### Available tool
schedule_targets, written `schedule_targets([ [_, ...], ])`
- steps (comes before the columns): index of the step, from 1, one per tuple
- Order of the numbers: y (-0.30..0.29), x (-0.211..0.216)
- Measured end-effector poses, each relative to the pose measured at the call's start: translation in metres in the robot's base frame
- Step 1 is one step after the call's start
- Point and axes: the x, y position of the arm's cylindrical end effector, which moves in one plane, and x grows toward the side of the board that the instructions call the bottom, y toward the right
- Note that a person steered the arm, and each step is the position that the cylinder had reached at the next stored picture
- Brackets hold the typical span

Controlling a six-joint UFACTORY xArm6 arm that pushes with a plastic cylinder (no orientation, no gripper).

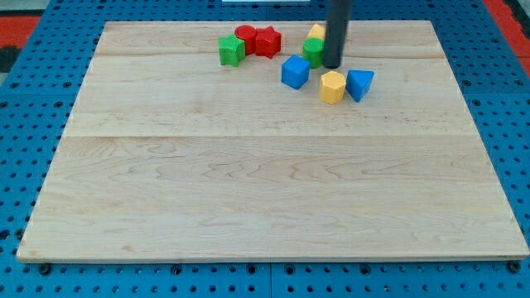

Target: Move the green circle to the left of the blue cube

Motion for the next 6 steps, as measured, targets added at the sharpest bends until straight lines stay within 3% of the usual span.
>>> schedule_targets([
  [1, -0.023, -0.026],
  [3, -0.225, -0.015],
  [4, -0.186, 0.005],
  [6, -0.149, -0.005],
])
